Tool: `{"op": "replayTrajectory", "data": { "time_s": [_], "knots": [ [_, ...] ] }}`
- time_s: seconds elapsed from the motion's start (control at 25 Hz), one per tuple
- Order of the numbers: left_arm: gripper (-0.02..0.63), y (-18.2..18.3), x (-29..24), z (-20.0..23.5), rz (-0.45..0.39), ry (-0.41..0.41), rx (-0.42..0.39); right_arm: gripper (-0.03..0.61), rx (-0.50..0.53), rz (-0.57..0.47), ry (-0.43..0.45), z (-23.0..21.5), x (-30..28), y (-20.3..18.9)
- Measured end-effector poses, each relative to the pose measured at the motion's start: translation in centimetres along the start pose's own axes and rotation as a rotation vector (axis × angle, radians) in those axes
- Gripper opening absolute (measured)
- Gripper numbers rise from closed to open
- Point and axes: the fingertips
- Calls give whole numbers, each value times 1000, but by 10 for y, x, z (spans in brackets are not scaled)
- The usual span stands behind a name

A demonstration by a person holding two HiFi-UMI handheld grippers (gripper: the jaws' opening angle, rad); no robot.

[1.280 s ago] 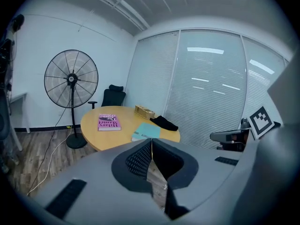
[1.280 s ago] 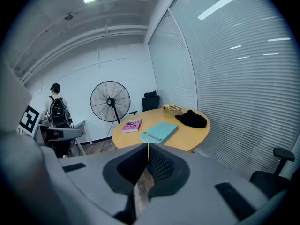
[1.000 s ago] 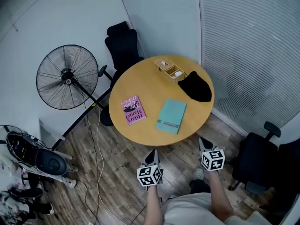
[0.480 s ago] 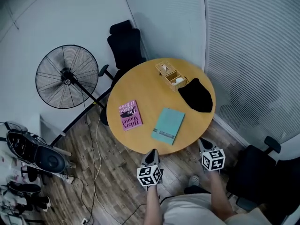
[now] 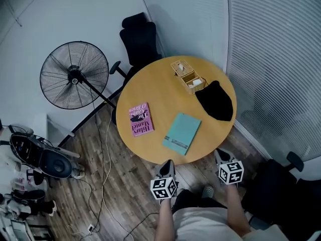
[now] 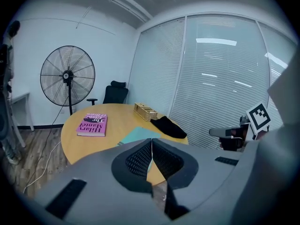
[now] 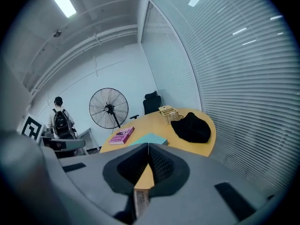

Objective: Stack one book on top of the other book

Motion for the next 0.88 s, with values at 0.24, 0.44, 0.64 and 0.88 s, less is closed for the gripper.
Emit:
{"op": "replayTrajectory", "data": {
  "time_s": [0.24, 0.44, 0.64, 0.88],
  "knots": [
    [29, -4, -8, 30, 16, 59, 39, 21, 2, 33, 36, 6, -27, -4],
    [29, 5, -26, 37, 27, 56, 44, 21, 5, 56, 34, 1, -47, 5],
    [29, 19, -55, 48, 31, 38, 51, 21, 3, 72, 9, -7, -70, 14],
    [29, 31, -100, 65, 59, -3, 44, 21, 7, 107, -15, -12, -113, 18]
  ]
}}
Point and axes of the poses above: the fingertips, and each gripper's own axes: x backward along the fingers, z to its left, y out of its top, and after that the axes turned 15 degrees about y, right-handed
